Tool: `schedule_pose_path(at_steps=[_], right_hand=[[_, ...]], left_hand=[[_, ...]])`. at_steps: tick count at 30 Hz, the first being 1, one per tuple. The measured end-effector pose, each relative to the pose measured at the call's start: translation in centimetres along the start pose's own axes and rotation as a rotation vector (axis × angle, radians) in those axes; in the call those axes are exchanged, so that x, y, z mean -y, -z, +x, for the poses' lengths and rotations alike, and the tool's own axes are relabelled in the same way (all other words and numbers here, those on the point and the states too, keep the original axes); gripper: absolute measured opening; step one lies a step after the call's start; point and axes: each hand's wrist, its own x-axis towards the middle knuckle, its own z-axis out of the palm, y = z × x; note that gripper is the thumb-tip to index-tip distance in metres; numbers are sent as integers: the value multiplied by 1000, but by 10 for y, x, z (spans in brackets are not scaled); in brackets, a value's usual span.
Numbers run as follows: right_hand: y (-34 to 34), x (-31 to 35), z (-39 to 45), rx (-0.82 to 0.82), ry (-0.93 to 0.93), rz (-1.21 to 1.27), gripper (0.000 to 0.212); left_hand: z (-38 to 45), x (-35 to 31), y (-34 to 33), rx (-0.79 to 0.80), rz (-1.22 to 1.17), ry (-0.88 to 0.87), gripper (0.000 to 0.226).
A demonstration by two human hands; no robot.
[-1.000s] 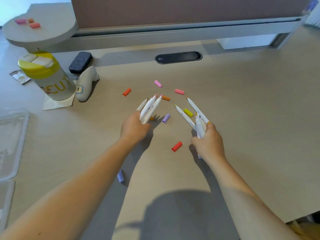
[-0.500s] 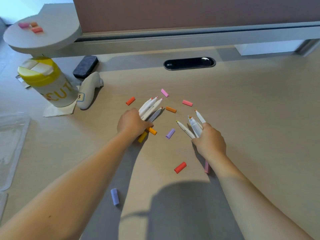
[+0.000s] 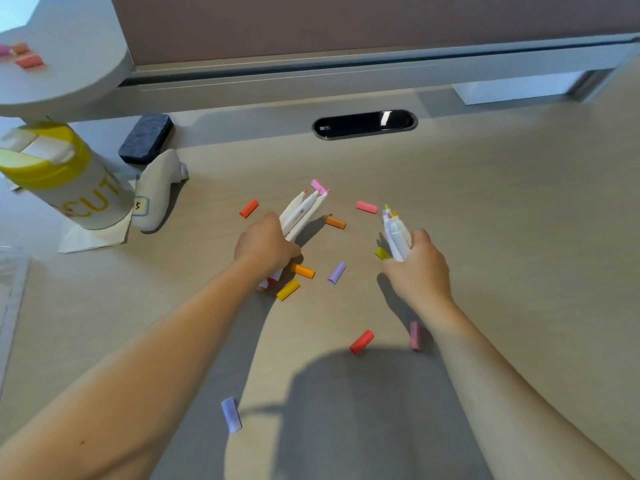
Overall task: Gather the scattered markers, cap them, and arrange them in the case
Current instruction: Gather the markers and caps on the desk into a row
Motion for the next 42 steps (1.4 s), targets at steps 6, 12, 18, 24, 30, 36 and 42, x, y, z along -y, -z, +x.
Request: schedule_pose_path(at_steps=[6, 12, 18, 24, 30, 36, 42], right_hand=[[20, -14, 28, -79, -17, -117, 19], [13, -22, 42, 29, -87, -221, 24], [31, -8, 47, 29, -59, -1, 18], [64, -3, 66, 10, -6, 291, 14], [87, -17, 111, 99, -11, 437, 24], [93, -35, 165, 199, -1, 425, 28], [90, -45, 200, 209, 40, 452, 21]], left_hand=[[-2, -18, 5, -1, -140, -102, 32], [-7, -36, 3, 79, -374, -139, 38], [-9, -55, 4, 127, -496, -174, 46], [-11, -103, -4, 213, -738, -131, 44], [13, -153, -36, 144, -803, -10, 47], [50, -199, -74, 71, -814, 109, 36], [74, -220, -100, 16, -699, 155, 24]])
